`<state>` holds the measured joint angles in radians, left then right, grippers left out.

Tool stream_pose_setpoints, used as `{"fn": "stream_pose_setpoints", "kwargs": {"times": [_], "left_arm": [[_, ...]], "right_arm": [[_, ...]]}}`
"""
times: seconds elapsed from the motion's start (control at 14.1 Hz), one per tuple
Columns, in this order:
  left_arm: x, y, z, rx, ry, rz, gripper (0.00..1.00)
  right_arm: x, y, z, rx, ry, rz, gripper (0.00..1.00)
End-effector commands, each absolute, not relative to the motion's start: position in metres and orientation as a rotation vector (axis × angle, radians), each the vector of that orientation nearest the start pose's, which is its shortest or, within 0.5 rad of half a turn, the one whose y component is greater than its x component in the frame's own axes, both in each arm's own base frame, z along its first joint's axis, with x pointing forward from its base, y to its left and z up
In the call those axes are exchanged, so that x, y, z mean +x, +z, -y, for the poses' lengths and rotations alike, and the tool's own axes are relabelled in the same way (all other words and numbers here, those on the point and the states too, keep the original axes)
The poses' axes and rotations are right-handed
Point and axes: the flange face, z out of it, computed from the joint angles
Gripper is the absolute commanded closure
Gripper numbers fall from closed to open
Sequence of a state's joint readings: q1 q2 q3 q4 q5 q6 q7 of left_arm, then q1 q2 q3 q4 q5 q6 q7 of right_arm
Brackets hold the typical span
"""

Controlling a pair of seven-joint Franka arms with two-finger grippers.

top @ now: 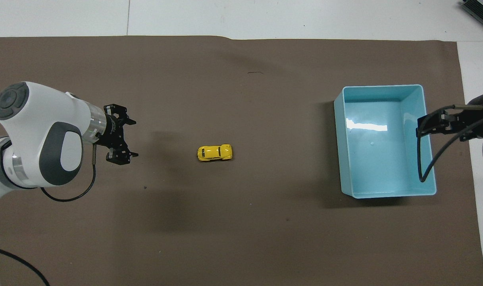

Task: Wind up and store yellow beetle car
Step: 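Release the car from the left gripper so it rolls toward the bin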

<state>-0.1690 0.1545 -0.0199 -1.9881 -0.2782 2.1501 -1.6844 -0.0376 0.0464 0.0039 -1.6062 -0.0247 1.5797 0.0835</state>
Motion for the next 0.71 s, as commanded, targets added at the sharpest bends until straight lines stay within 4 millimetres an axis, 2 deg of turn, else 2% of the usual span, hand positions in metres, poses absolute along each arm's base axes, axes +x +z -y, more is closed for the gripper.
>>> {"fn": "stream_pose_setpoints", "kwargs": {"times": [0.0, 0.21, 0.28, 0.35, 0.5, 0.64], "left_arm": [[0.587, 0.408, 0.118, 2.032, -0.26, -2.16, 0.0], [0.594, 0.431, 0.118, 2.093, -0.197, -2.089, 0.0], [0.596, 0.439, 0.114, 2.116, -0.184, -2.052, 0.0], [0.599, 0.45, 0.099, 2.13, -0.162, -2.02, 0.0], [0.597, 0.469, 0.097, 2.277, -0.134, -1.829, 0.0], [0.599, 0.48, 0.094, 2.421, -0.118, -1.629, 0.0]], "right_arm": [[0.561, 0.585, 0.024, -3.147, 0.094, -0.163, 0.0], [0.561, 0.585, 0.025, -3.147, 0.094, -0.168, 0.0], [0.561, 0.585, 0.025, -3.147, 0.097, -0.168, 0.0], [0.561, 0.585, 0.025, -3.147, 0.094, -0.168, 0.0], [0.561, 0.585, 0.024, -3.147, 0.094, -0.166, 0.0], [0.561, 0.585, 0.025, -3.147, 0.094, -0.168, 0.0]]}}
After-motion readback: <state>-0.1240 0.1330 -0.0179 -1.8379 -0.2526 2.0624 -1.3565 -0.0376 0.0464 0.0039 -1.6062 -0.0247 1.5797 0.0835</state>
